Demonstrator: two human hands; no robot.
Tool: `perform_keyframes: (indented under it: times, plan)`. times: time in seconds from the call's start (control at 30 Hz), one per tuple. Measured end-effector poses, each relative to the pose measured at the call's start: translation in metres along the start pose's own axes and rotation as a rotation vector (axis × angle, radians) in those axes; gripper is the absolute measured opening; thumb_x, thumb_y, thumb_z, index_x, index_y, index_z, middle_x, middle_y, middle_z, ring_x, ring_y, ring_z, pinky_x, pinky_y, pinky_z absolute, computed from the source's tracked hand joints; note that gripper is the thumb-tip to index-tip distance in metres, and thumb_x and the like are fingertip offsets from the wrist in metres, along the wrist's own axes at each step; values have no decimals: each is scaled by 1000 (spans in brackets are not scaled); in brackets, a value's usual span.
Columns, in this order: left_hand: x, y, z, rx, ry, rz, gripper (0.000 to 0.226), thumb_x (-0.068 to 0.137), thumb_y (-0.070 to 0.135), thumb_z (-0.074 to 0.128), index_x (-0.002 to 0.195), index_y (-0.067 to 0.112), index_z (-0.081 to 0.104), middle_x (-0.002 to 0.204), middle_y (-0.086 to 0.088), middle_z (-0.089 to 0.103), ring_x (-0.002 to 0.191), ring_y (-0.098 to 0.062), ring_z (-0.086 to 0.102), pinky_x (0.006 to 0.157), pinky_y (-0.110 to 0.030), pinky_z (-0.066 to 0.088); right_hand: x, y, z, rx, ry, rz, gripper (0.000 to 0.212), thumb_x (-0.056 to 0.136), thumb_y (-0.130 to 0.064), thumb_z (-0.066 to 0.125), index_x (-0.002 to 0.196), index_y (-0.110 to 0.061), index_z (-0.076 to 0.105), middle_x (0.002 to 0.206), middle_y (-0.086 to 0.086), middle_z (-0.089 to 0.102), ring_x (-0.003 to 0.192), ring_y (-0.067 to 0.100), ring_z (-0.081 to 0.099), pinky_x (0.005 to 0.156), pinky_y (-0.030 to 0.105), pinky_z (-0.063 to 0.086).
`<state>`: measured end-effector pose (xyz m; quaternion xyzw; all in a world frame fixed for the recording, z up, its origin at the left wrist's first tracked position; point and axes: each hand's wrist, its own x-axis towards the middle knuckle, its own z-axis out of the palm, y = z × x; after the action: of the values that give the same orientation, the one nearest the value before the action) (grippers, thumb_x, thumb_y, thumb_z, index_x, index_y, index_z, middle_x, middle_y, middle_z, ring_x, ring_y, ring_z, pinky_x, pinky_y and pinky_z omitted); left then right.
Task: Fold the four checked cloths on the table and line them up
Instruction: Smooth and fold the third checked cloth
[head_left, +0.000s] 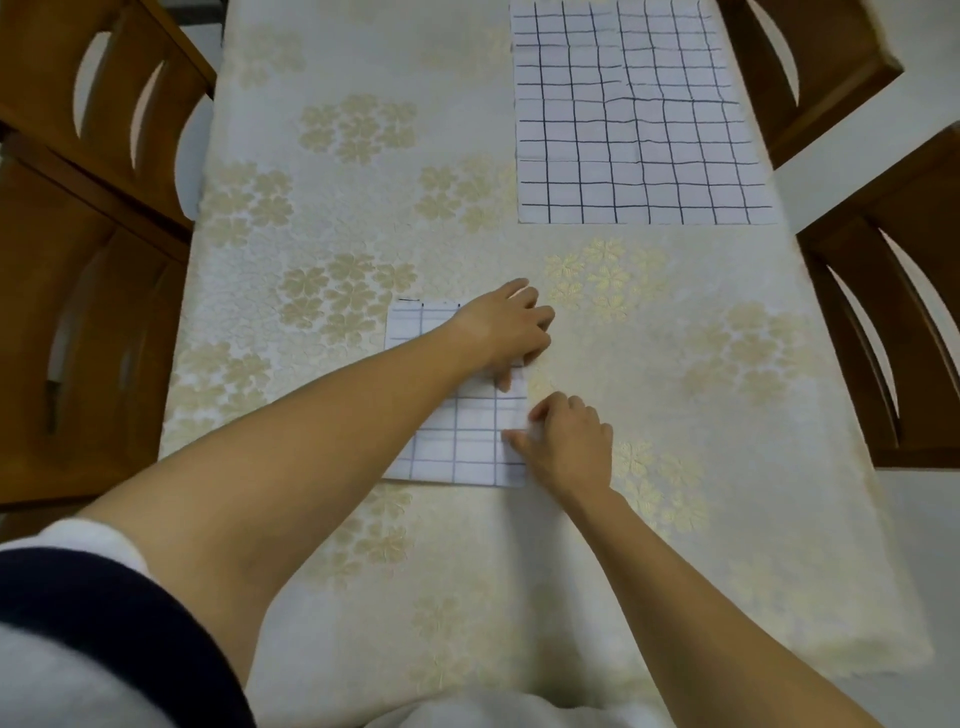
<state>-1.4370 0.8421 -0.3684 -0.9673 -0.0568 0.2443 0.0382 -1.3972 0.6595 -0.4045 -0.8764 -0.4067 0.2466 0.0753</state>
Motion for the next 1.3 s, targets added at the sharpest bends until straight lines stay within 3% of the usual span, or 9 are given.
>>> perform_keyframes:
  times: [0.2, 0.33, 0.47, 0.6, 0.77, 0.97, 1.07, 1.13, 1.3]
  plan:
    - [1, -3, -9, -102, -70, 7, 13, 97, 35, 65, 109, 30, 68, 111, 10, 71, 118, -16, 57, 127, -41, 12, 5, -1, -1, 253, -28, 20, 51, 82, -57, 73, 115, -21, 57, 107, -1, 61, 97, 20, 59, 88, 41, 51]
    - [-14, -22, -17, -396, -22, -70, 10, 95, 40, 68, 95, 31, 70, 99, 12, 73, 100, -10, 64, 125, -40, 19, 14, 4, -7, 231, -145, -78, 35, 93, -42, 65, 74, -15, 53, 77, 5, 57, 69, 20, 54, 63, 34, 44]
    - [-40, -44, -15, -694, 53, -222, 15, 93, 42, 71, 94, 27, 73, 91, 11, 71, 91, -14, 67, 88, -37, 53, 23, 16, -34, 399, -260, -133, 38, 97, -34, 63, 62, -20, 55, 57, -10, 51, 53, 7, 43, 48, 18, 31]
    - [-62, -57, -8, -942, 87, -352, 20, 90, 47, 73, 90, 27, 77, 78, 8, 71, 70, -11, 62, 64, -26, 45, 35, 33, -71, 688, -191, -25, 31, 92, -33, 71, 77, -6, 75, 62, -2, 63, 52, 5, 54, 53, 20, 43]
    - [-77, -52, 18, -1227, 140, -497, 31, 93, 45, 70, 93, 15, 79, 60, 5, 58, 48, -10, 44, 54, -22, 38, 68, 42, -91, 933, -115, 125, 27, 90, -32, 74, 90, -5, 74, 90, 8, 74, 84, 22, 67, 78, 32, 58]
    - [-78, -16, 58, -1070, 160, -659, 23, 97, 40, 66, 108, 20, 69, 98, 5, 66, 98, -22, 64, 78, -28, 48, 81, 40, -59, 380, 144, 32, 33, 94, -39, 66, 115, -14, 67, 105, 3, 69, 101, 25, 63, 83, 33, 48]
    - [-72, 18, 63, -634, 475, -788, 33, 102, 36, 57, 130, 20, 59, 126, -2, 59, 120, -26, 51, 106, -38, 36, 71, 25, -45, 74, 345, -134, 48, 99, -36, 57, 141, -13, 51, 141, 15, 51, 129, 34, 45, 107, 45, 36]
    - [-61, 50, 59, -613, 654, -804, 36, 104, 26, 52, 137, 14, 55, 136, -7, 57, 128, -27, 49, 117, -40, 31, 55, 1, -31, 79, 356, -379, 47, 102, -25, 51, 146, -7, 47, 148, 18, 48, 136, 35, 42, 115, 47, 32]
    - [-38, 110, 89, -605, 347, -798, 64, 107, 23, 38, 162, 12, 9, 171, -2, 7, 158, -22, 0, 128, -41, 0, 25, -15, 23, 54, 135, -472, 51, 106, -23, 29, 151, -2, 39, 157, 17, 38, 149, 31, 30, 125, 42, 19]
